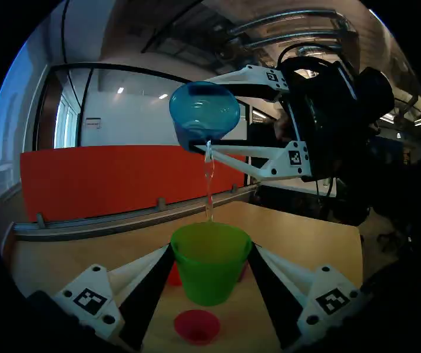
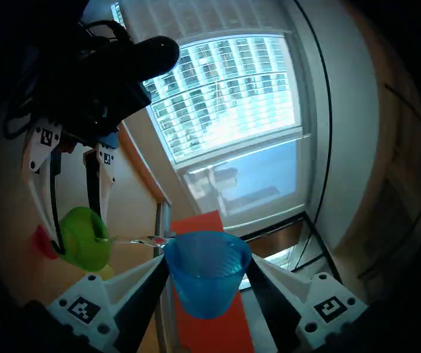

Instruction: Pour water

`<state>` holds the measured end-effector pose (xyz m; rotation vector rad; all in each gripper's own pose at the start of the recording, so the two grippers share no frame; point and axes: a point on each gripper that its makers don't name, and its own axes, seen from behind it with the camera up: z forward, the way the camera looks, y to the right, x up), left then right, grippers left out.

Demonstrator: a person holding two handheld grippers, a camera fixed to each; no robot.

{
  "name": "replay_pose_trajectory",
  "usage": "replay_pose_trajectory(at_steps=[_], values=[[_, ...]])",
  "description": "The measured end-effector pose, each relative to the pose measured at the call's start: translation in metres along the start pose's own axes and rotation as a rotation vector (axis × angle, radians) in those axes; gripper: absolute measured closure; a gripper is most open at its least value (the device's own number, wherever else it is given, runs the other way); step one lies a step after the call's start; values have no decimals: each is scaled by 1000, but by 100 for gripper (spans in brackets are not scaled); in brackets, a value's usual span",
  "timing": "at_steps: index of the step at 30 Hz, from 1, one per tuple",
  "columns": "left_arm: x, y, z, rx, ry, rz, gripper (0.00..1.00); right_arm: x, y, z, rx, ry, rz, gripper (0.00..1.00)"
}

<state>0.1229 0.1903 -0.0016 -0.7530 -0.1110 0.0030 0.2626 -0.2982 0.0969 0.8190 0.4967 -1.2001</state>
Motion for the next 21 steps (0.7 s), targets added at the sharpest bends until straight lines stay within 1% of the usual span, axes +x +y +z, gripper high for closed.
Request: replay_pose_trajectory(at_steps=[21], values=[[0, 0, 1, -2, 1, 0, 13, -2, 4, 2, -11, -5, -69, 10]])
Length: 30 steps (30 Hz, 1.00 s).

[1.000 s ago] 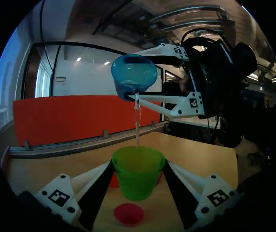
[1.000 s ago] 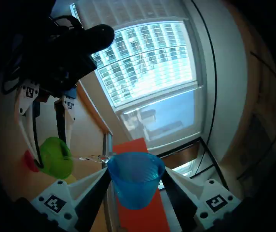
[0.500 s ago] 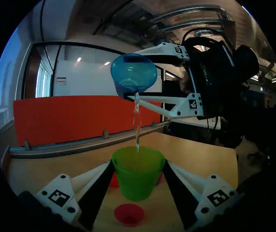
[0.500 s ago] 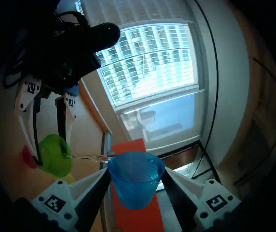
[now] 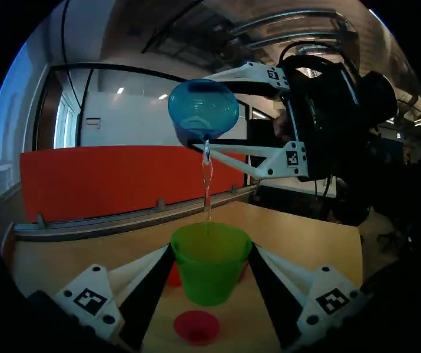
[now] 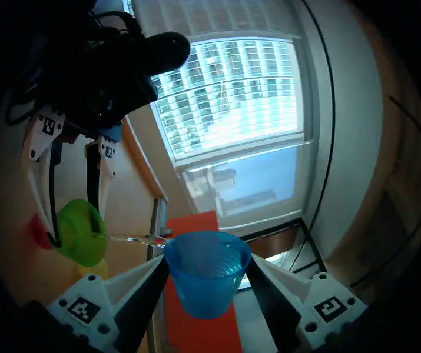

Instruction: Pour water

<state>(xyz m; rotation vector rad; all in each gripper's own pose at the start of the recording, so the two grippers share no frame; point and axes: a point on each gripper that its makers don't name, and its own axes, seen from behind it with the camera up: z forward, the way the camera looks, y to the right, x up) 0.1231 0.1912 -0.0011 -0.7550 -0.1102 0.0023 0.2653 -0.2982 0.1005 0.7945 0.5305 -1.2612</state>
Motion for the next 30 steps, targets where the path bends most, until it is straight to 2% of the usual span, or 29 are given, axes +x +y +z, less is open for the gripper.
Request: replay_pose_trajectory(at_steps=[30], values=[[0, -3, 1, 5, 0, -2, 13, 11, 2, 2, -6, -2, -100, 10]])
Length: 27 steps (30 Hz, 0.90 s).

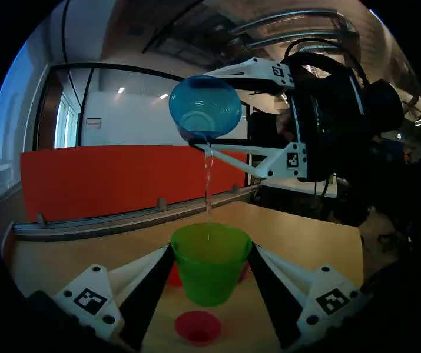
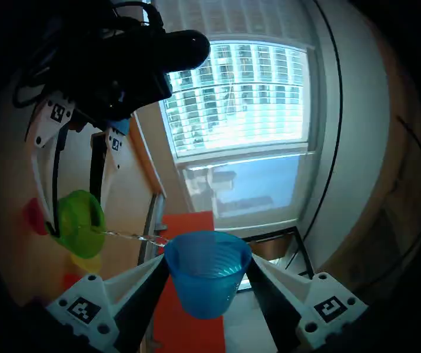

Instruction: Pour water

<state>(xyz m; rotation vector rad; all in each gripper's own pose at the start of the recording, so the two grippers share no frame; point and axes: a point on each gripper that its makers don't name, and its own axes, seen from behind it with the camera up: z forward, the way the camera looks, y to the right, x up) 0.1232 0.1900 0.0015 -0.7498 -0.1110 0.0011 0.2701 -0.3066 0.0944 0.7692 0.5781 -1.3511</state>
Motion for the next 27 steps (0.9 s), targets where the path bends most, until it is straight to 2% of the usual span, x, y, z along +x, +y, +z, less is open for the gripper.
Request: replay_pose_trajectory(at_steps=[27], values=[[1, 0, 0, 1, 3, -2, 13, 2, 4, -2, -14, -2, -79, 10]])
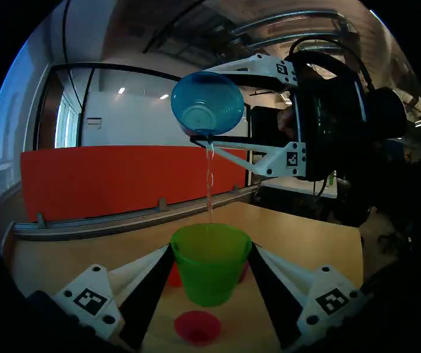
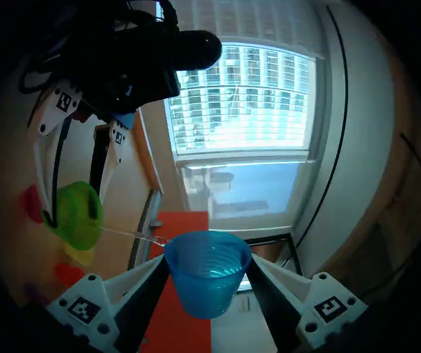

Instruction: Pour water

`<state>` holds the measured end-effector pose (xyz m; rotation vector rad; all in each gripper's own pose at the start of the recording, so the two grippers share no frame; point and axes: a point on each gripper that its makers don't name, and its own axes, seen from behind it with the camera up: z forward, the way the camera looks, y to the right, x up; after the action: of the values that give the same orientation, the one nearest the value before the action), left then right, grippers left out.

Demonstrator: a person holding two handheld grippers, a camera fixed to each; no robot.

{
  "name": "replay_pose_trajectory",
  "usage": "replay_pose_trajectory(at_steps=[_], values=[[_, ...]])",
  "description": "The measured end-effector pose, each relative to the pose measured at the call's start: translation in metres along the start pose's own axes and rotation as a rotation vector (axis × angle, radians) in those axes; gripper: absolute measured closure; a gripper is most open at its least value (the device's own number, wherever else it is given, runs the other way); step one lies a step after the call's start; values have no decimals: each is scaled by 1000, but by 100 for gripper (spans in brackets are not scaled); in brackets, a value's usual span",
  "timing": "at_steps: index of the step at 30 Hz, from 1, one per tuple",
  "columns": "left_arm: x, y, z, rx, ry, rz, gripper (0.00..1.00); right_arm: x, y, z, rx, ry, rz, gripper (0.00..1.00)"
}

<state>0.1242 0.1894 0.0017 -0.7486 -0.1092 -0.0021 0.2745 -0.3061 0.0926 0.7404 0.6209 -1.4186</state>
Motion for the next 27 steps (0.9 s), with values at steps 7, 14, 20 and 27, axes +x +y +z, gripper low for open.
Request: replay_pose_trajectory(at_steps=[7, 14, 20, 27], values=[[1, 2, 1, -3, 0, 1, 13, 0, 0, 1, -1, -2, -26, 10], [-1, 2, 2, -3, -1, 1, 13, 0, 0, 3, -3, -3, -53, 10], [0, 2, 3, -3, -1, 1, 13, 1, 1, 5, -3, -1, -81, 10], [0, 2, 3, -3, 0, -1, 13, 3, 2, 7, -4, 7, -124, 10]])
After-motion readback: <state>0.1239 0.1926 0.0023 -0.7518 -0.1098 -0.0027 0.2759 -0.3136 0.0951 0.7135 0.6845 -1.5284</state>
